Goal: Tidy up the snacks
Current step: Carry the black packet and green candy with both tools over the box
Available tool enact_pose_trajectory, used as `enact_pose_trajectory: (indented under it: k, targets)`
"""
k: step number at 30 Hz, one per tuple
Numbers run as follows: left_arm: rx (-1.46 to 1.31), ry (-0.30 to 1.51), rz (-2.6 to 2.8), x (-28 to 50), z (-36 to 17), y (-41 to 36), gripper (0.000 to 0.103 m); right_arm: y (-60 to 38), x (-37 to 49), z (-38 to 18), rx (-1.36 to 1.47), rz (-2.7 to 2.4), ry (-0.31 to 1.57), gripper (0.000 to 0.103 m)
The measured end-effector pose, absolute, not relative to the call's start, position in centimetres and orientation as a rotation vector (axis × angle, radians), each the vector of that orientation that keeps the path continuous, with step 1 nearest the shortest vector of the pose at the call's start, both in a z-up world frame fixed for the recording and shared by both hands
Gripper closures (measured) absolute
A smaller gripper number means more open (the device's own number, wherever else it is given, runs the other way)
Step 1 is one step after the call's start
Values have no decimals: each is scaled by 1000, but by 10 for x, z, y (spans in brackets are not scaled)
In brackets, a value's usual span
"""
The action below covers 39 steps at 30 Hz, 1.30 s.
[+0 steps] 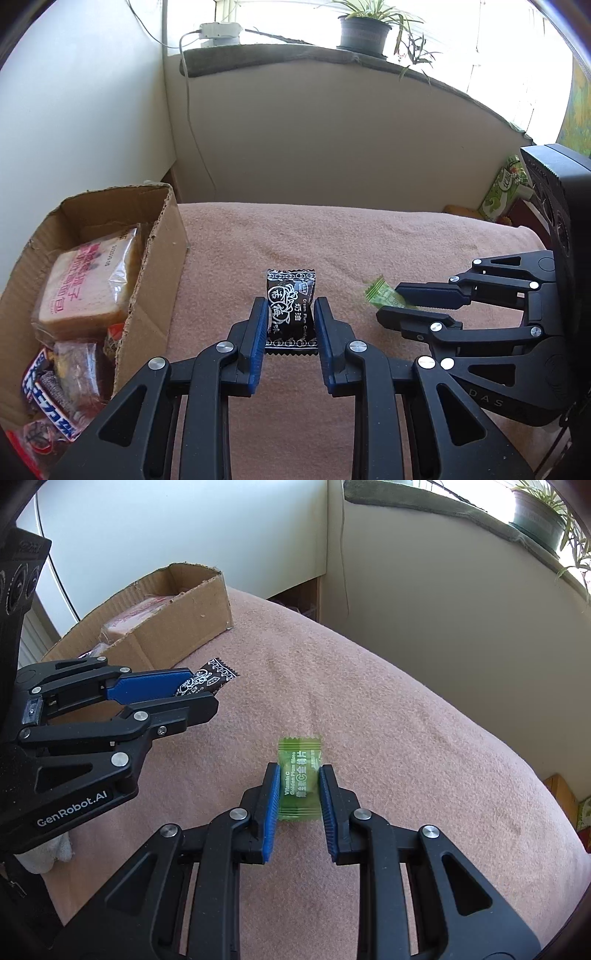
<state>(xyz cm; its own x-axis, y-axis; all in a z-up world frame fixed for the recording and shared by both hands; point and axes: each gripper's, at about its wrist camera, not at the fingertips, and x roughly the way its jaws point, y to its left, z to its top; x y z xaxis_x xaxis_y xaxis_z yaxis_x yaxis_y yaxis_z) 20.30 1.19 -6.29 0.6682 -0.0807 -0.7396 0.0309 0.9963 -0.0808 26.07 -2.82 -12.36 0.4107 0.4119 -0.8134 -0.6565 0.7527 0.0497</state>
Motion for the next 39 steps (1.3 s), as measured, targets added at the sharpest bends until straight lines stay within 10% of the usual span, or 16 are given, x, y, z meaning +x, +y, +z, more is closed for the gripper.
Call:
enact_pose_trajectory:
  k: [39]
  targets:
    - [-159, 667, 136, 94, -13, 138, 79, 97, 181, -41, -236, 844, 776, 81]
